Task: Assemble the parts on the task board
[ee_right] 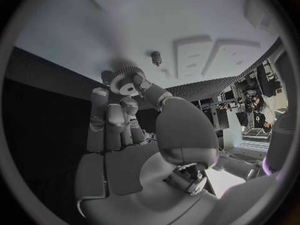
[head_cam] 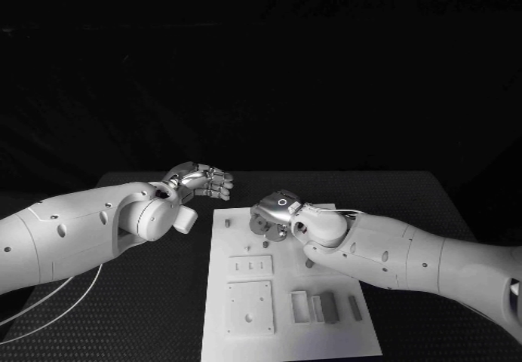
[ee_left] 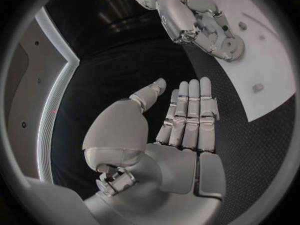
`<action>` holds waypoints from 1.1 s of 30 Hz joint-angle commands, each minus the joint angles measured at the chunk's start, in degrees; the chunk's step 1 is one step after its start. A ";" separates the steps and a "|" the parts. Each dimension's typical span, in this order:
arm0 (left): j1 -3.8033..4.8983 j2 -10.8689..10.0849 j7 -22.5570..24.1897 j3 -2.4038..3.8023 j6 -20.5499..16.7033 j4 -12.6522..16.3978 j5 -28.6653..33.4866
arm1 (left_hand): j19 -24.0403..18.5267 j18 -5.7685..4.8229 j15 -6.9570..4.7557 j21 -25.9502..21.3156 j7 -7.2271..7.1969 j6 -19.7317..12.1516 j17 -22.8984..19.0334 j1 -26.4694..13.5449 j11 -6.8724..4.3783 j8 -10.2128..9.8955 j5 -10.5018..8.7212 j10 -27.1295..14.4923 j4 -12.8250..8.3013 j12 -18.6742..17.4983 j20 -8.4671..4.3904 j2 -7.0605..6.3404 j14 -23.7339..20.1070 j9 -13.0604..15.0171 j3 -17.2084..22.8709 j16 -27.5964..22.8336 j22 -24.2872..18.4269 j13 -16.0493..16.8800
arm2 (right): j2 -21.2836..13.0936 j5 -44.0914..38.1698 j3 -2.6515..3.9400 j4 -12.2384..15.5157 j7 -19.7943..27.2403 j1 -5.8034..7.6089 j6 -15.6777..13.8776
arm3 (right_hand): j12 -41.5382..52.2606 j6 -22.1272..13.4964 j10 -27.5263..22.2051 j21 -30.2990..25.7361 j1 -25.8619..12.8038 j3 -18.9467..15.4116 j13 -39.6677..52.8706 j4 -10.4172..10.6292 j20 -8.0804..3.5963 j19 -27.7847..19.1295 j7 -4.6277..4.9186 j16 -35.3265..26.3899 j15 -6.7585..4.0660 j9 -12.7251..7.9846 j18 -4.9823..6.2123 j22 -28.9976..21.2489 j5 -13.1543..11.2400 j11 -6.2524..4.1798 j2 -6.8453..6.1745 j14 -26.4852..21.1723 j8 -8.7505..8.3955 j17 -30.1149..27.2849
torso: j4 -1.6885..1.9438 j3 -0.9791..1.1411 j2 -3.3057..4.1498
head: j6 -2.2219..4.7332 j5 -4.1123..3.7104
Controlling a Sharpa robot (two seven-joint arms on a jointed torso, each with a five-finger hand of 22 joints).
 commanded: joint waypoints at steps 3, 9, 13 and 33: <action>0.15 0.30 0.50 0.06 0.15 -0.08 -0.16 | -0.33 1.01 0.08 -0.33 0.25 -0.23 0.09 -0.25 0.17 -0.20 0.00 0.25 -0.11 -0.38 0.15 -0.23 0.32 0.06 -0.06 -0.39 0.10 0.06 | 0.68 -1.34 -0.51 -0.89 0.10 -0.48 1.12 | 0.22 9.63 -0.03 0.26 0.02 0.00 -0.11 0.23 -0.37 0.19 -1.17 0.15 -0.33 3.07 1.63 0.97 0.08 -0.25 0.14 -0.06 2.20 0.07 | 0.33 0.00 0.09 | -0.14 -0.04; 0.15 0.30 0.41 0.06 0.13 -0.11 -0.16 | -0.33 1.01 0.08 -0.34 0.25 -0.24 0.10 -0.26 0.18 -0.20 0.00 0.25 -0.10 -0.39 0.15 -0.23 0.32 0.06 -0.06 -0.40 0.10 0.06 | 1.15 -1.42 -0.59 -2.06 0.11 -0.93 1.33 | 0.20 9.54 -0.03 0.24 -0.02 -0.02 -0.16 0.23 -0.37 0.19 -1.15 0.13 -0.32 3.07 1.63 0.97 0.08 -0.23 0.09 -0.05 2.13 0.07 | 0.53 0.00 0.13 | -0.27 -0.07; 0.16 0.42 0.46 0.06 0.14 -0.15 -0.16 | -0.33 1.01 0.09 -0.34 0.25 -0.24 0.11 -0.26 0.18 -0.21 0.00 0.25 -0.10 -0.40 0.16 -0.24 0.32 0.06 -0.07 -0.42 0.11 0.06 | 1.36 -1.42 -0.63 -2.60 0.13 -0.96 1.68 | 0.15 9.43 -0.05 0.21 -0.07 -0.03 -0.23 0.23 -0.38 0.18 -1.12 0.10 -0.29 3.08 1.63 0.95 0.07 -0.20 -0.02 -0.06 2.04 0.07 | 0.45 -0.04 0.08 | -0.31 -0.09; 0.18 0.26 0.43 0.04 0.13 -0.30 -0.15 | -0.32 1.02 0.09 -0.39 0.26 -0.27 0.23 -0.29 0.18 -0.25 0.00 0.27 -0.09 -0.49 0.16 -0.24 0.34 0.07 -0.08 -0.53 0.16 0.09 | -0.86 -1.86 -0.67 -0.64 -1.45 -1.00 0.70 | -0.09 8.45 -0.31 0.07 -0.24 0.00 -0.66 0.29 -0.31 0.07 -0.82 -0.07 -0.03 2.97 1.63 0.94 0.07 0.09 -1.29 -0.18 1.20 0.13 | 0.37 -0.03 0.05 | -0.32 0.03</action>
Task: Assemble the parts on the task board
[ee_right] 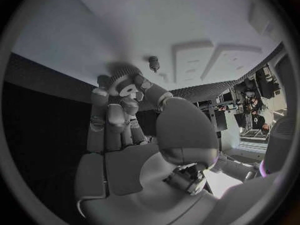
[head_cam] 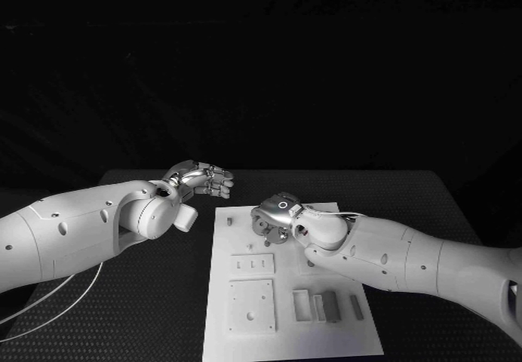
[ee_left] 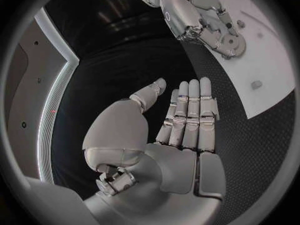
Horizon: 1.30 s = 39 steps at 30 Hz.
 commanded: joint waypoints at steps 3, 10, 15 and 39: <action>0.13 -0.14 0.40 0.06 0.10 0.29 -0.13 | -0.32 1.02 0.13 -0.39 0.27 -0.27 0.07 -0.29 0.19 -0.25 0.00 0.28 -0.09 -0.28 0.16 -0.24 0.39 0.09 -0.08 -0.32 0.07 0.05 | -0.99 -0.94 -0.17 0.13 -2.01 -0.19 1.31 | -0.11 8.15 -0.51 0.03 -0.21 0.14 -0.17 0.39 -0.31 0.03 -0.70 -0.13 -0.14 2.61 1.31 0.95 0.25 0.06 -1.07 -0.27 -0.09 0.10 | -0.15 0.12 0.12 | 0.12 0.02; 0.13 -0.07 0.40 0.06 0.27 0.15 -0.13 | -0.32 1.02 0.13 -0.40 0.27 -0.28 0.10 -0.30 0.19 -0.26 0.00 0.28 -0.09 -0.30 0.16 -0.25 0.39 0.09 -0.09 -0.35 0.09 0.06 | -1.05 -0.62 -0.16 0.11 -2.08 -0.19 0.27 | -0.13 7.47 -0.70 -0.07 -0.26 0.31 -0.36 0.47 -0.23 0.04 -0.45 -0.24 0.06 2.46 1.31 0.92 0.25 0.28 -1.85 -0.34 -0.71 0.15 | -0.02 0.10 0.09 | -0.08 -0.13; 0.13 -0.15 0.39 0.06 0.28 0.23 -0.13 | -0.32 1.02 0.13 -0.41 0.27 -0.29 0.12 -0.30 0.19 -0.27 0.00 0.29 -0.09 -0.32 0.16 -0.25 0.40 0.09 -0.08 -0.37 0.09 0.07 | -1.05 0.71 -0.15 -0.02 -1.61 -0.18 0.02 | -0.39 5.49 -1.29 -0.33 -0.47 0.55 -0.70 0.65 -0.07 -0.08 0.21 -0.47 0.61 1.91 1.31 0.85 0.23 0.91 -2.81 -0.58 -2.15 0.19 | -0.05 0.07 0.10 | -0.13 -0.06; 0.13 -0.28 0.45 0.06 0.27 -0.07 -0.13 | -0.33 1.03 0.14 -0.46 0.29 -0.33 0.21 -0.29 0.19 -0.31 0.00 0.29 -0.11 -0.40 0.17 -0.28 0.40 0.10 -0.09 -0.48 0.13 0.09 | -3.48 7.58 0.64 2.61 0.64 0.18 -5.21 | -0.48 -1.59 -2.78 -0.76 -0.74 1.08 -1.56 2.50 0.38 -0.09 2.44 -0.58 2.65 -0.20 1.31 0.88 0.24 3.03 -6.42 -1.10 -6.26 0.57 | -0.09 0.01 0.05 | -0.28 -0.04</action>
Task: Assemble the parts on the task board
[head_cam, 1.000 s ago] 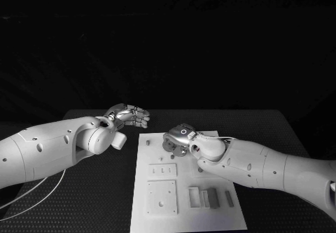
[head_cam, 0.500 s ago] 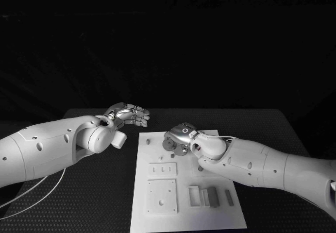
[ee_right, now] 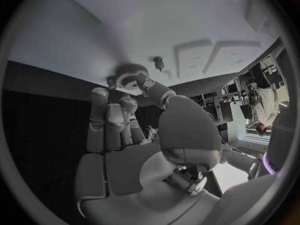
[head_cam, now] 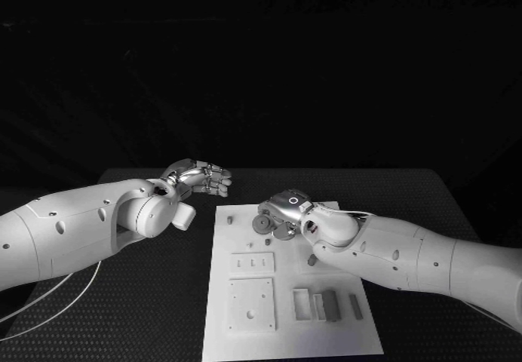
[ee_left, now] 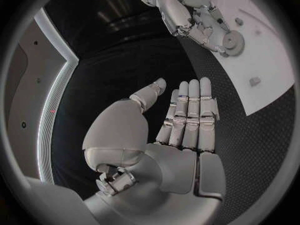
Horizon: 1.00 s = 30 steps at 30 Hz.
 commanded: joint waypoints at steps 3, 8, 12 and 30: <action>0.13 -0.03 0.46 0.06 0.21 0.09 -0.12 | -0.33 1.03 0.14 -0.24 0.14 -0.18 0.07 -0.28 0.20 -0.31 0.00 0.29 -0.11 -0.41 0.17 -0.25 0.41 0.07 -0.08 -0.27 0.07 0.06 | -1.34 4.17 0.62 1.78 1.40 0.39 -1.87 | 0.22 0.78 -1.65 -0.15 0.28 0.13 -0.08 0.64 0.07 0.11 0.68 -0.26 0.34 0.09 1.27 0.91 0.22 1.81 -0.42 0.11 0.19 0.13 | -0.08 0.01 -0.02 | 0.07 -0.10; 0.13 -0.14 0.45 0.06 0.18 0.16 -0.12 | -0.33 1.03 0.15 -0.25 0.15 -0.19 0.09 -0.28 0.20 -0.32 0.00 0.29 -0.11 -0.43 0.17 -0.26 0.41 0.08 -0.08 -0.29 0.07 0.06 | -1.74 6.37 0.79 1.96 2.24 0.62 1.41 | 0.44 1.33 -1.64 -0.14 0.42 0.16 -0.10 0.80 0.03 0.13 0.70 -0.24 0.37 0.20 1.27 0.94 0.22 1.83 -0.07 0.14 0.54 0.18 | -0.16 0.03 0.01 | 0.07 -0.09; 0.14 -0.12 0.44 0.06 0.22 0.17 -0.13 | -0.33 1.03 0.15 -0.25 0.15 -0.19 0.10 -0.28 0.20 -0.33 0.00 0.29 -0.11 -0.44 0.17 -0.27 0.42 0.08 -0.08 -0.30 0.08 0.06 | -1.70 7.38 0.78 1.76 2.44 0.62 3.04 | 0.50 0.90 -2.06 -0.29 0.74 0.15 -0.16 0.45 0.12 -0.27 0.67 -0.36 0.36 0.07 1.27 1.00 0.23 1.81 0.82 -0.18 0.34 0.21 | -0.08 0.04 0.02 | 0.12 -0.15; 0.14 0.05 0.35 0.07 0.23 -0.07 -0.15 | -0.32 1.03 0.16 -0.28 0.17 -0.24 0.17 -0.30 0.23 -0.37 0.00 0.25 -0.10 -0.53 0.18 -0.28 0.43 0.08 -0.08 -0.39 0.11 0.07 | 0.59 11.86 0.73 -2.99 3.14 0.57 12.16 | 1.64 -1.80 -3.95 -0.05 -0.68 5.33 -0.20 -1.02 1.05 -1.91 -0.98 0.02 -1.03 -0.50 1.27 1.27 0.23 0.31 9.87 -1.84 -0.47 1.00 | 0.05 -0.01 0.02 | -0.07 -0.35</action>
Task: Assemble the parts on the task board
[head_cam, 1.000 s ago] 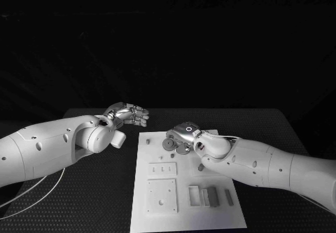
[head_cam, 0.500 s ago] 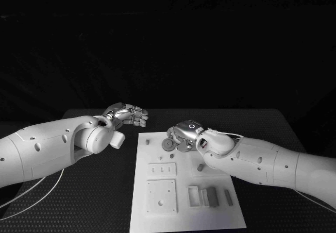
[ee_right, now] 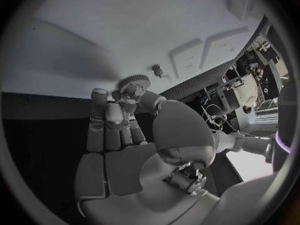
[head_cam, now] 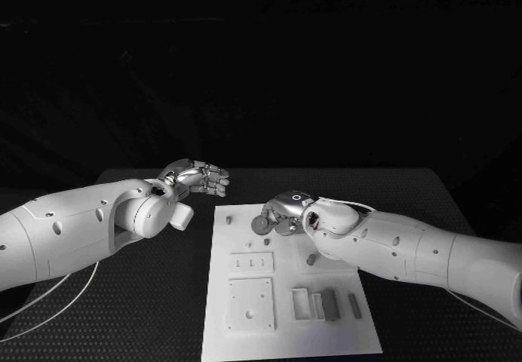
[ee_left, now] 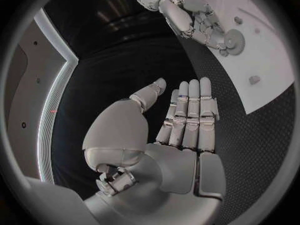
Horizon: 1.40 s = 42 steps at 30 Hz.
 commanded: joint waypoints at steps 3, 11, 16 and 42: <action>0.13 0.08 0.38 0.06 0.24 0.13 -0.14 | -0.32 1.03 0.16 -0.29 0.18 -0.25 0.08 -0.30 0.24 -0.38 0.00 0.25 -0.09 -0.31 0.18 -0.28 0.43 0.10 -0.08 -0.40 0.06 0.09 | 0.13 1.48 -0.01 -0.23 0.75 -0.03 3.44 | 0.46 -0.60 -2.27 0.41 -0.62 0.83 0.12 -0.08 0.25 -0.12 0.02 0.11 -0.25 0.00 1.15 1.27 0.23 -0.40 0.84 -0.41 -0.22 0.13 | 0.00 -0.09 -0.02 | -0.09 -0.01; 0.14 0.00 0.34 0.06 0.17 0.20 -0.14 | -0.32 1.03 0.16 -0.30 0.19 -0.27 0.11 -0.31 0.25 -0.39 0.00 0.24 -0.09 -0.34 0.18 -0.28 0.44 0.10 -0.08 -0.43 0.07 0.09 | 0.06 1.44 -0.06 -0.51 0.43 -0.03 3.00 | 0.69 -0.63 -2.38 0.61 -1.16 1.50 0.14 -0.31 0.20 -0.19 0.00 0.21 -0.28 0.07 1.15 1.27 0.23 -0.43 1.28 -0.49 -0.08 0.21 | -0.04 -0.07 -0.01 | -0.09 -0.06; 0.16 0.04 0.42 0.06 0.14 0.13 -0.14 | -0.32 1.04 0.16 -0.31 0.19 -0.28 0.13 -0.30 0.25 -0.40 0.00 0.24 -0.09 -0.36 0.18 -0.28 0.45 0.10 -0.08 -0.45 0.08 0.09 | -0.75 3.65 -0.06 0.17 2.25 -0.04 -6.30 | 0.91 -0.36 -2.26 0.94 -1.39 1.90 0.10 -0.56 0.03 0.07 0.13 0.42 -0.21 0.21 1.15 1.26 0.22 -0.33 0.82 -0.29 0.22 0.29 | -0.07 0.00 0.01 | 0.12 -0.03; 0.08 -0.14 1.92 -0.15 1.04 -1.38 -0.33 | -0.22 1.05 0.09 -0.39 -0.09 0.37 0.52 -0.12 0.04 -0.09 0.00 0.79 -0.29 -0.34 0.14 -0.27 0.68 0.31 -0.09 -0.68 0.25 0.30 | -21.11 22.11 1.69 11.83 14.08 3.84 -6.08 | 1.38 4.63 -2.17 0.96 -1.45 -7.61 -1.21 -0.80 -0.36 -0.01 1.09 -0.12 0.68 2.13 1.15 0.98 0.21 0.58 -9.29 -0.14 3.51 -0.02 | -1.75 0.60 -0.68 | 2.00 -0.47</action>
